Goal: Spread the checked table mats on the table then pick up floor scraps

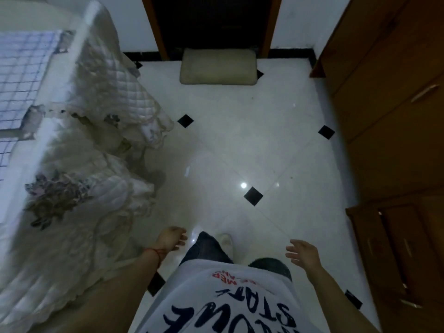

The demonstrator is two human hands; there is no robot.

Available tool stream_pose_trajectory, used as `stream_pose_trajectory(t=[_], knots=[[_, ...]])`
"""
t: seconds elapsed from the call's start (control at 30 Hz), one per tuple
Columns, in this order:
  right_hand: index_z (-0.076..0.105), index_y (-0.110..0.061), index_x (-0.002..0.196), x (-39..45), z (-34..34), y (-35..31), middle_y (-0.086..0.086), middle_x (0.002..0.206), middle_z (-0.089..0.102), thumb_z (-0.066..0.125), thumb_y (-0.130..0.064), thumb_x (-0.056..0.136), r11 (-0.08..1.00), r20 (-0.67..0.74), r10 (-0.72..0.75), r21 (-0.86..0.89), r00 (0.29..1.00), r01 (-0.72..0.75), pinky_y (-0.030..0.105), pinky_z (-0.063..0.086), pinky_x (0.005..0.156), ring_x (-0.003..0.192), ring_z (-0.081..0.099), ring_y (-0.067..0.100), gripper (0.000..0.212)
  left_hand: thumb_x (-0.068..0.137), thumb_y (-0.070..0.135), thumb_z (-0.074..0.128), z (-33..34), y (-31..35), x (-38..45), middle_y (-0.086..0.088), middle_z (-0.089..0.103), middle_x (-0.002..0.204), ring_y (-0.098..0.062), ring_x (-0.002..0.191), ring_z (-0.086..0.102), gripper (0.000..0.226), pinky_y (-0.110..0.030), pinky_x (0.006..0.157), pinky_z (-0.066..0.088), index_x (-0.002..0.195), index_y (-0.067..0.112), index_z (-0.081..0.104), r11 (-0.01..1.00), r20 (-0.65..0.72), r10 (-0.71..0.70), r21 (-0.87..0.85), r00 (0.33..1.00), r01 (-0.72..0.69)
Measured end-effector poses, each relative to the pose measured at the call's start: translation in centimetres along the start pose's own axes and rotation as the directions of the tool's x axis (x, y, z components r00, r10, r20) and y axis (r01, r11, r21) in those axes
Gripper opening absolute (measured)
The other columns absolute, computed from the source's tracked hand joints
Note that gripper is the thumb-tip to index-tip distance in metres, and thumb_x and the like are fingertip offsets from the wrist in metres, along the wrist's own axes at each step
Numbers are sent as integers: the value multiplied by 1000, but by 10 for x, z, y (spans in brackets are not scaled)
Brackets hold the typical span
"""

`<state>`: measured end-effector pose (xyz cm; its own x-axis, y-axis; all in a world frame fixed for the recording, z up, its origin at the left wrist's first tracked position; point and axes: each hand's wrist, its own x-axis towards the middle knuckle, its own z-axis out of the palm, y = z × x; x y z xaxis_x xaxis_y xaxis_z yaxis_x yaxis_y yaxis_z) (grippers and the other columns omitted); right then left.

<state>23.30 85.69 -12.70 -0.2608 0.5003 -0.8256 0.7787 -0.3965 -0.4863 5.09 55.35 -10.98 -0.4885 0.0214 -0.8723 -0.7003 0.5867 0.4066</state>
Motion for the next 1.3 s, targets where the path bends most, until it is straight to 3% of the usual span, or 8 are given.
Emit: stream_pose_trajectory(t=[0.13, 0.3, 0.5, 0.6, 0.77, 0.93, 1.1, 1.3], knots=[[54, 5, 121, 30, 16, -60, 23, 109, 61, 47, -12, 95, 998, 22, 2, -61, 1000, -1, 26, 45, 63, 89, 58, 31, 32, 94, 18, 43, -9, 93, 24, -3, 58, 78, -14, 66, 52, 15, -23, 61, 40, 99, 9, 54, 995, -20, 97, -2, 995, -97], [53, 5, 120, 74, 44, -139, 27, 119, 59, 45, -11, 95, 987, 92, -12, -156, 996, 26, 27, 44, 65, 89, 57, 31, 31, 94, 15, 44, -21, 161, 59, -12, 60, 87, -15, 64, 52, 14, -24, 59, 39, 99, 8, 55, 988, -71, 108, -102, 992, -114], [51, 2, 125, 139, 87, -257, 24, 122, 58, 44, -13, 96, 956, 216, -52, -272, 975, 111, 33, 48, 74, 90, 57, 30, 34, 95, 16, 43, -32, 185, 99, -14, 59, 98, -24, 80, 56, 23, -30, 72, 45, 108, 3, 57, 973, -183, -33, -231, 983, -11], [53, 2, 123, 160, 114, -319, 23, 115, 60, 45, -13, 95, 925, 281, -63, -345, 958, 162, 29, 47, 71, 89, 57, 29, 32, 95, 17, 44, -39, 193, 113, -15, 59, 101, -27, 88, 55, 28, -32, 80, 41, 114, 0, 56, 943, -193, -136, -326, 972, 67], [56, 2, 116, 195, 166, -389, 13, 91, 61, 45, -14, 95, 857, 378, -79, -447, 922, 257, 24, 45, 63, 69, 57, 19, 29, 95, 16, 45, -46, 216, 135, -15, 58, 102, -27, 89, 54, 31, -27, 67, 43, 117, -3, 54, 899, -190, -210, -424, 959, 113], [58, 1, 114, 227, 210, -406, 13, 91, 61, 46, -15, 95, 820, 410, -44, -506, 911, 268, 23, 44, 61, 67, 57, 17, 28, 94, 14, 46, -43, 235, 163, -16, 58, 99, -26, 86, 54, 27, -25, 64, 42, 111, -3, 57, 896, -160, -220, -424, 962, 135], [60, 0, 109, 276, 243, -388, 5, 78, 61, 47, -14, 94, 840, 375, -11, -499, 927, 212, 23, 44, 61, 65, 58, 17, 24, 94, 12, 45, -39, 233, 228, -13, 58, 83, -18, 66, 51, 16, -26, 59, 37, 99, 2, 57, 887, -111, -255, -421, 960, 187], [60, -2, 99, 354, 276, -348, 9, 80, 60, 46, -4, 93, 876, 345, 40, -463, 938, 133, 10, 45, 45, 64, 55, 18, 16, 95, 11, 45, -23, 222, 340, -8, 57, 73, -16, 61, 50, 25, -18, 47, 40, 109, -5, 58, 892, -136, -280, -403, 950, 205]])
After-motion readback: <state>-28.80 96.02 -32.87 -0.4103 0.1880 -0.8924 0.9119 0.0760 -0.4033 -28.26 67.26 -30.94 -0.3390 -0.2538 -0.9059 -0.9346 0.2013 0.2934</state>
